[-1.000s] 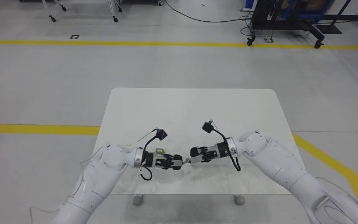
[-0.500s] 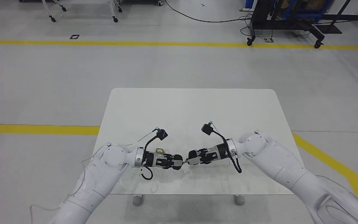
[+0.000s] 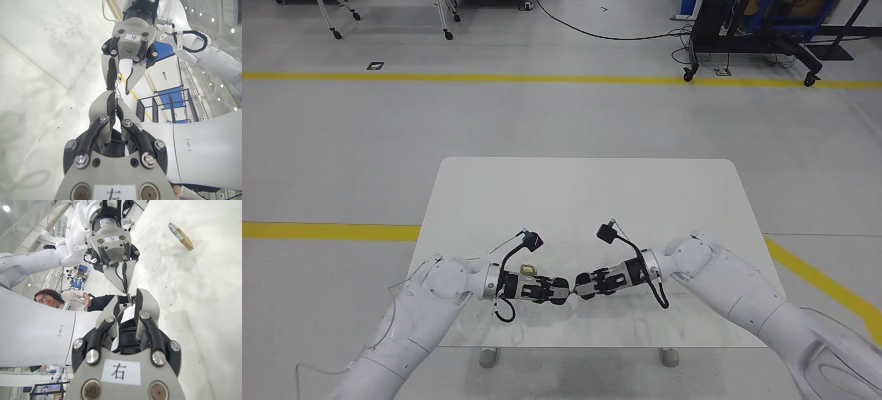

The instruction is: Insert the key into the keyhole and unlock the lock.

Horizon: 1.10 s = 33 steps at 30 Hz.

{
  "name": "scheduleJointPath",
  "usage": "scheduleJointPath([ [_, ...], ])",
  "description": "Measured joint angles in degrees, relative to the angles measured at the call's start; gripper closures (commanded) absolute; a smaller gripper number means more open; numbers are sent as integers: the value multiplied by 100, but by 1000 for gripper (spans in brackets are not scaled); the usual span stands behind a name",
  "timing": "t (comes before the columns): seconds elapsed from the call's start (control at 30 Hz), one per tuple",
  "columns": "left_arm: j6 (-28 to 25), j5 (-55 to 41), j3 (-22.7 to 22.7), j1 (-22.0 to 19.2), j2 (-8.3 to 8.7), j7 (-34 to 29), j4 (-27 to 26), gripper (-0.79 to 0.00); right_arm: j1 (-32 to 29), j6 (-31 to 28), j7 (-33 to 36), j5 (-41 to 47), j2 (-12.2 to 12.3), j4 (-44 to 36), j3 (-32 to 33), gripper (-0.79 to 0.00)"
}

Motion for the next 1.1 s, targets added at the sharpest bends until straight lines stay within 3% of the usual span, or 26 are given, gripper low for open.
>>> scheduleJointPath([
  [0.2, -17, -32, 40, -22, 14, 1, 5, 0, 57, 11, 10, 54, -15, 41, -91, 0],
  [0.23, -19, -40, 43, -24, 17, 19, 9, -268, 66, 14, 14, 57, -16, 41, -107, 0],
  [0.27, -16, -63, 35, -21, 19, 58, 16, -785, 72, 9, 9, 60, -16, 40, -117, 0],
  [0.6, 82, -241, -36, -9, 22, 293, 69, -785, -15, -447, -447, 447, 191, 221, 36, 0],
  [0.93, 83, -241, -36, -8, 22, 294, 67, -785, -650, -1437, -1445, 1491, 908, 369, 632, 0],
  [1.1, 121, 216, -124, 4, 75, 403, -615, -785, -806, -1424, -1421, 2027, 1017, 235, 775, 0],
])
